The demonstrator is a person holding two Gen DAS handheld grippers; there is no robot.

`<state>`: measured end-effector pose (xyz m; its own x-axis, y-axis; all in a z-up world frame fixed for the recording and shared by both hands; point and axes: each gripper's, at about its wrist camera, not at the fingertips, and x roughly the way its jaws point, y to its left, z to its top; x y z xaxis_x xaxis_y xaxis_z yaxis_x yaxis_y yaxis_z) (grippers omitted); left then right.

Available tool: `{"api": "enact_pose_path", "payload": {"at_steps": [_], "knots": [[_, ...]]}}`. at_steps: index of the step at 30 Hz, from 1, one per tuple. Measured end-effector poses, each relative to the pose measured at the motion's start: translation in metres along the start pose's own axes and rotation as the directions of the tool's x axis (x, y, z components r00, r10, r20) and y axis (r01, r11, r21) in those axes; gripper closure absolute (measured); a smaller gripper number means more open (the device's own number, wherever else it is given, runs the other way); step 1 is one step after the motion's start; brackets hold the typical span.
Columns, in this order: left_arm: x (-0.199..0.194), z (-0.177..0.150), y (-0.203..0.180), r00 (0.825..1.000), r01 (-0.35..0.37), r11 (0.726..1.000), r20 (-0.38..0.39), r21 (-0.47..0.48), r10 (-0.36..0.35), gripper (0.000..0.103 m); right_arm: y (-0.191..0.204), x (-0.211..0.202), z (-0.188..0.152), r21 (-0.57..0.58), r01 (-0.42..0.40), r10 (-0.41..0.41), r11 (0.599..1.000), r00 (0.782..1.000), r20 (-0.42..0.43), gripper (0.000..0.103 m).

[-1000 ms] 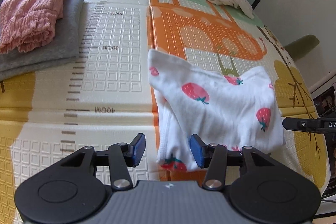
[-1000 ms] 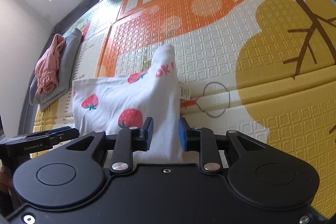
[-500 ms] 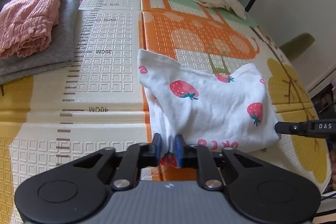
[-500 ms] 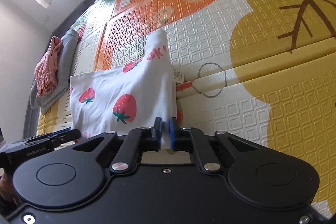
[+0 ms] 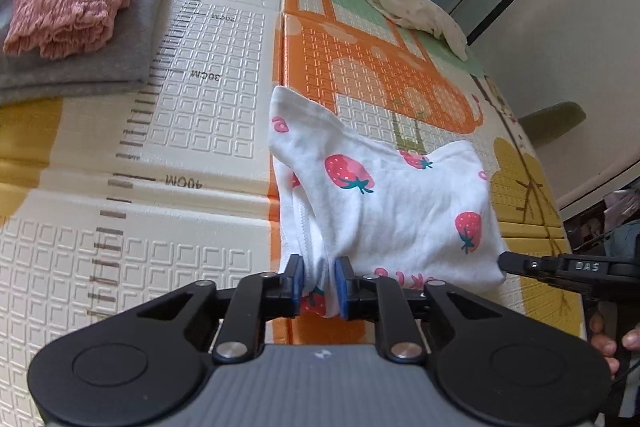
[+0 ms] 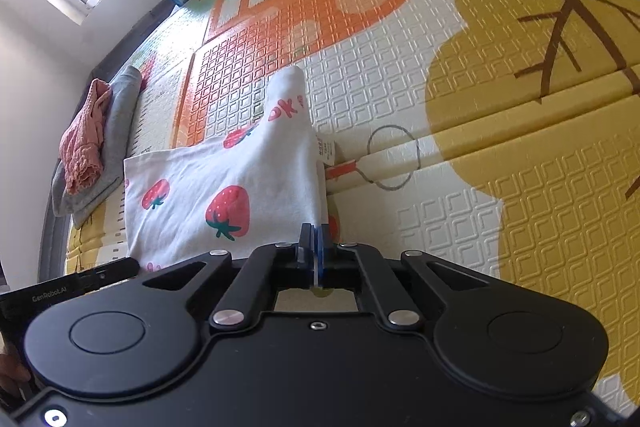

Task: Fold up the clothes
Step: 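Lower the folded hem onto the shirt body with both grippers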

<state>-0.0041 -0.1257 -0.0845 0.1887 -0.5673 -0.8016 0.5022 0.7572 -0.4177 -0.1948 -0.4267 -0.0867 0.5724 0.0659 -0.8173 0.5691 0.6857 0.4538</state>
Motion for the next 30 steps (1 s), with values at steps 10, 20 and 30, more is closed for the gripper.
{"api": "enact_pose_path", "payload": {"at_steps": [10,20,30], "knots": [[-0.005,0.001,0.015,1.0,-0.007,0.999,0.005,-0.037,0.007,0.073,-0.002,0.006,0.001,0.016,0.019,-0.018,1.0,1.0,-0.008,0.103],[0.006,0.002,0.013,1.0,0.008,1.0,-0.018,-0.009,-0.008,0.088,-0.001,0.008,0.001,0.021,0.026,-0.026,0.999,1.0,-0.012,0.103],[0.005,0.002,0.011,0.999,-0.047,0.999,-0.016,0.016,0.047,0.1,0.001,0.005,-0.001,0.01,0.031,-0.031,0.999,0.999,0.008,0.103]]}}
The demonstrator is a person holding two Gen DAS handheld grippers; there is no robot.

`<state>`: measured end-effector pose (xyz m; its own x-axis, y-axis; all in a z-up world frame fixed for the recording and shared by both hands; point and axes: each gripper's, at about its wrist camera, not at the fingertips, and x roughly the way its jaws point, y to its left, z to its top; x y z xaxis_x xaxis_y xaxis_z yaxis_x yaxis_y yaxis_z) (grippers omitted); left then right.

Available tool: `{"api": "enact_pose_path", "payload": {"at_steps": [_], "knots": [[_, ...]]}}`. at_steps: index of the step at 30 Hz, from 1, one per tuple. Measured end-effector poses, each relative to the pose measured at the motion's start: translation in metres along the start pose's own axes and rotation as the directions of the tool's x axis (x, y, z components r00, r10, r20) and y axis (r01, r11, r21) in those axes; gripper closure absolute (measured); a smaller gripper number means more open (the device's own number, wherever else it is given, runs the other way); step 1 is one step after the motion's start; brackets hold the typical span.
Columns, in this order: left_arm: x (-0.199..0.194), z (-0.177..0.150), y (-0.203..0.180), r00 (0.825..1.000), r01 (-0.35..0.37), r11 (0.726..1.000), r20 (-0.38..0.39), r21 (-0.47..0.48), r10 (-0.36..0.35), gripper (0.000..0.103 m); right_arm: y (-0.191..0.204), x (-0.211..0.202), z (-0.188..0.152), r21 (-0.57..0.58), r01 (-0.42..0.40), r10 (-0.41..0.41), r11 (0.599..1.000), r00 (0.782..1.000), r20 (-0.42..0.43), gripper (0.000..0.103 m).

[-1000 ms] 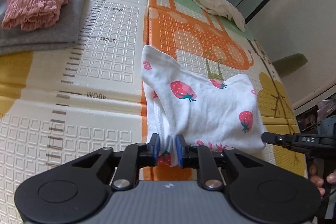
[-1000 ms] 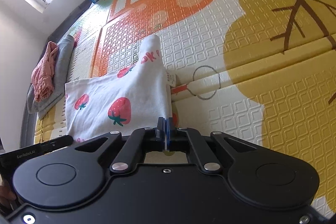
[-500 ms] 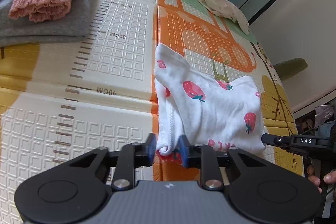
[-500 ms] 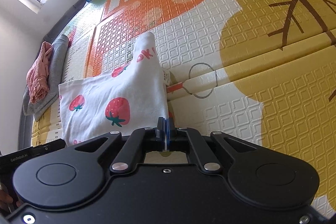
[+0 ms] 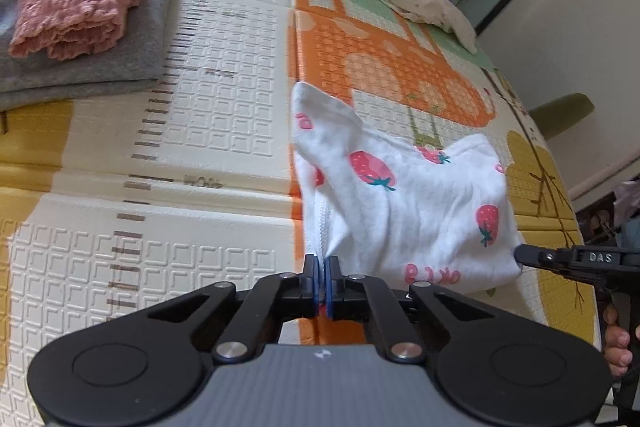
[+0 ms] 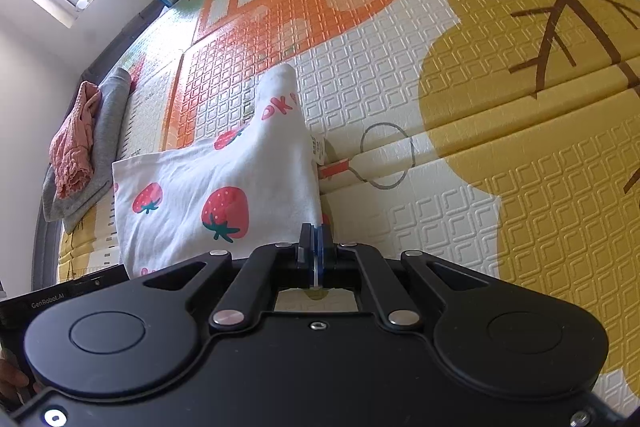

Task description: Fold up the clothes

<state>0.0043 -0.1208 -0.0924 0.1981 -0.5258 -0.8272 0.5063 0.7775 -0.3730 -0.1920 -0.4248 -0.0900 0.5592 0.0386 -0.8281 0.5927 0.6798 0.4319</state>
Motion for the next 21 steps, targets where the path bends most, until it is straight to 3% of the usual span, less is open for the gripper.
{"api": "enact_pose_path", "payload": {"at_steps": [6,11,16,21], "knots": [[0.003,-0.003,0.009,0.999,-0.036,0.998,-0.031,-0.053,0.035,0.1,-0.001,0.0,0.0,0.023,0.019,-0.019,1.0,1.0,0.001,0.103],[0.006,-0.008,0.02,0.997,-0.052,0.987,-0.059,-0.154,0.043,0.098,-0.006,0.003,-0.001,0.067,0.041,-0.04,0.997,0.999,-0.017,0.103],[0.006,-0.013,0.029,0.996,-0.065,0.975,-0.069,-0.214,0.051,0.091,-0.008,0.01,-0.003,0.081,0.059,-0.056,0.995,0.998,-0.037,0.103],[0.0,-0.011,0.03,0.996,-0.081,0.975,-0.064,-0.207,0.069,0.092,-0.009,0.011,-0.003,0.088,0.055,-0.05,0.995,0.997,-0.053,0.1]]}}
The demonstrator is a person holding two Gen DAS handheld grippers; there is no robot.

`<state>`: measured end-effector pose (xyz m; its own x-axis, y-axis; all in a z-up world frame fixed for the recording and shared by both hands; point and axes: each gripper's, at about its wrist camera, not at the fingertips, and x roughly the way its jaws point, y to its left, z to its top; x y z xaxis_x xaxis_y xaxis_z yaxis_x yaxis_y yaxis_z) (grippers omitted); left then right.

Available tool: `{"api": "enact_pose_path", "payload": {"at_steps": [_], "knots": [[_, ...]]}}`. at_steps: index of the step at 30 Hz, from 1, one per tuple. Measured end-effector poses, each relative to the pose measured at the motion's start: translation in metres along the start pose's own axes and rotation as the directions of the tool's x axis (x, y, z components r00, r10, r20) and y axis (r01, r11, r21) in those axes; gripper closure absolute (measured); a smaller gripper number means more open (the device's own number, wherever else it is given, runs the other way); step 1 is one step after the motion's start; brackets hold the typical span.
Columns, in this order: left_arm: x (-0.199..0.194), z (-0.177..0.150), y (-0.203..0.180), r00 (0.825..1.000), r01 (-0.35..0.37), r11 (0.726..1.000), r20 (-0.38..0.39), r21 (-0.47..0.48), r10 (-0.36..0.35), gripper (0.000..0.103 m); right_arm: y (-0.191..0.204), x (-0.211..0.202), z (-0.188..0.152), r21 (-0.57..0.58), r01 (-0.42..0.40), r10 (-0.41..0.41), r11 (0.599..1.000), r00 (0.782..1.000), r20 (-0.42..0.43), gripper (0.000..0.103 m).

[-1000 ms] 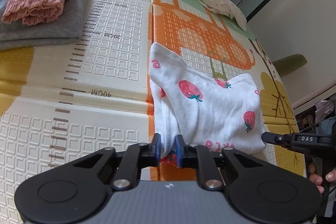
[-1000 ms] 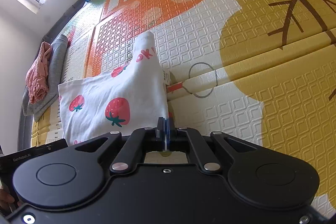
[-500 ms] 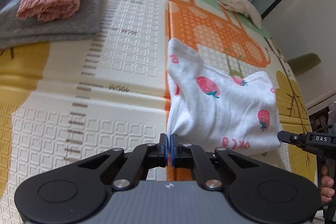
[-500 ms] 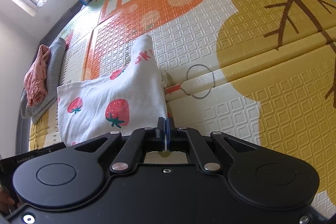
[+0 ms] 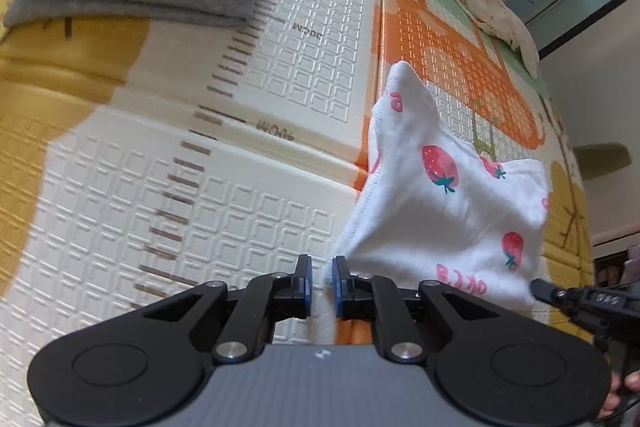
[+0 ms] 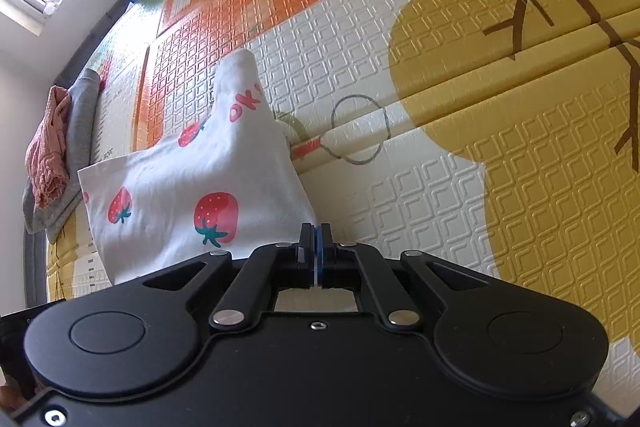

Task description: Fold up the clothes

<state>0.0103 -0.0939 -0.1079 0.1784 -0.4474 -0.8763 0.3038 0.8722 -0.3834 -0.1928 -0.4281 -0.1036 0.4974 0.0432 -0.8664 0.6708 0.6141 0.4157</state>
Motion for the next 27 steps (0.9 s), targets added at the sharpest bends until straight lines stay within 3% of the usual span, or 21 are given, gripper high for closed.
{"api": "enact_pose_path", "payload": {"at_steps": [4,8,12,20,27], "knots": [[-0.016,0.002,-0.004,0.998,-0.01,0.999,0.055,0.037,0.008,0.092,0.001,-0.011,0.003,0.001,-0.018,0.018,1.0,1.0,0.026,0.094],[-0.036,0.007,-0.021,0.989,0.029,0.991,0.138,0.127,-0.046,0.092,0.013,-0.031,0.006,-0.074,0.006,0.004,0.997,0.992,0.124,0.093],[-0.042,0.011,-0.049,0.98,0.069,0.968,0.167,0.242,-0.112,0.092,0.038,-0.046,0.014,-0.192,-0.018,0.056,0.981,0.978,0.199,0.097],[-0.011,0.008,-0.106,0.978,0.134,0.901,0.093,0.412,-0.188,0.092,0.082,-0.022,0.022,-0.31,-0.056,0.097,0.949,0.988,0.117,0.102],[0.022,0.011,-0.11,0.985,0.118,0.911,0.066,0.396,-0.156,0.092,0.099,0.011,0.018,-0.327,-0.071,0.09,0.942,0.995,0.043,0.103]]}}
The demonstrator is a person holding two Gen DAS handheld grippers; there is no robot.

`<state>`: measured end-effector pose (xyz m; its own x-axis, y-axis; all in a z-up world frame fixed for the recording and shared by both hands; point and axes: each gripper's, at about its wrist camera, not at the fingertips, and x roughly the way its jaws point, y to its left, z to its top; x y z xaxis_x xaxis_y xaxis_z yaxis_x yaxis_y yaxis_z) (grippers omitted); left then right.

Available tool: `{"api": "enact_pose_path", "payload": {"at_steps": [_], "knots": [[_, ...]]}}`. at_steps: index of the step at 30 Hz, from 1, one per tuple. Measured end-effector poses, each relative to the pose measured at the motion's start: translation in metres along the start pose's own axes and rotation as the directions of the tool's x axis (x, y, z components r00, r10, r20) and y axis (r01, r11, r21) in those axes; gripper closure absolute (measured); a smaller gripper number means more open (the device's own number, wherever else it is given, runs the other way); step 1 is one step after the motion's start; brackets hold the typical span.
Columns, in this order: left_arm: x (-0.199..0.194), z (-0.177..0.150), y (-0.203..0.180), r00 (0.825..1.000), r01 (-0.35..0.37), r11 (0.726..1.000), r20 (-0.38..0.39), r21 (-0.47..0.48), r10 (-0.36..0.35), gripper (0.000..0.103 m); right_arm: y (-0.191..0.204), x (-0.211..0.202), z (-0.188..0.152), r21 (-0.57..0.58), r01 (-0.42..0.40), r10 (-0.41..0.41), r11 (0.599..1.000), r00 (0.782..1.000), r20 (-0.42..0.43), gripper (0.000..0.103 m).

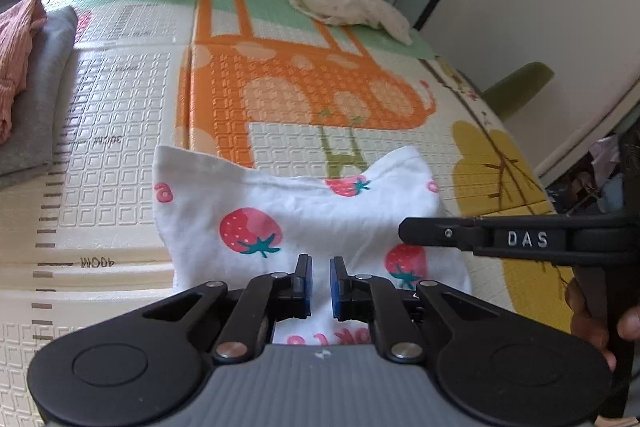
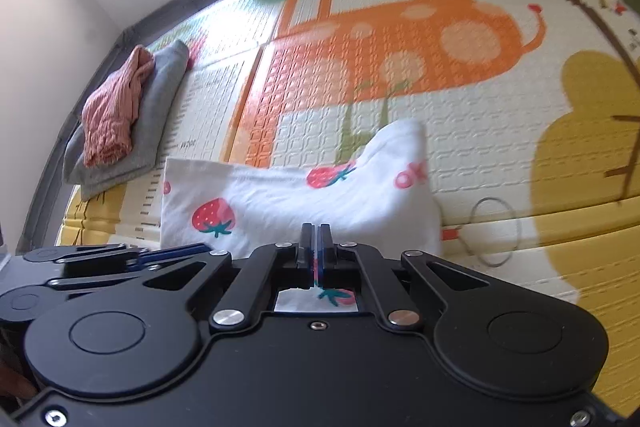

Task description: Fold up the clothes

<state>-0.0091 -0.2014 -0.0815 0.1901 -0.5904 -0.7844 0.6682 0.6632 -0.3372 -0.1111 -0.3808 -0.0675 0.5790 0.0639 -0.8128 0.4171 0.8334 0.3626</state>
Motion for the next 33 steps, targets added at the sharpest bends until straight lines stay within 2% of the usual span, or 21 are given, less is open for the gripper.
{"api": "enact_pose_path", "payload": {"at_steps": [8,14,26,33], "knots": [[0.014,0.001,0.017,0.997,-0.072,0.997,-0.034,-0.038,0.071,0.092,0.006,0.025,0.002,-0.023,0.042,-0.043,0.999,0.998,-0.044,0.103],[0.014,0.0,0.032,0.994,-0.098,0.992,-0.046,-0.079,0.094,0.093,-0.002,0.033,0.003,-0.014,0.087,-0.088,0.996,0.994,-0.065,0.103],[-0.001,0.001,0.055,0.994,-0.105,0.979,-0.016,-0.176,0.104,0.096,-0.026,0.025,0.01,0.056,0.139,-0.136,0.989,0.989,-0.053,0.103],[-0.007,0.0,0.071,0.988,-0.152,0.963,-0.014,-0.223,0.153,0.095,-0.049,0.018,0.014,0.111,0.187,-0.183,0.976,0.982,-0.044,0.103]]}}
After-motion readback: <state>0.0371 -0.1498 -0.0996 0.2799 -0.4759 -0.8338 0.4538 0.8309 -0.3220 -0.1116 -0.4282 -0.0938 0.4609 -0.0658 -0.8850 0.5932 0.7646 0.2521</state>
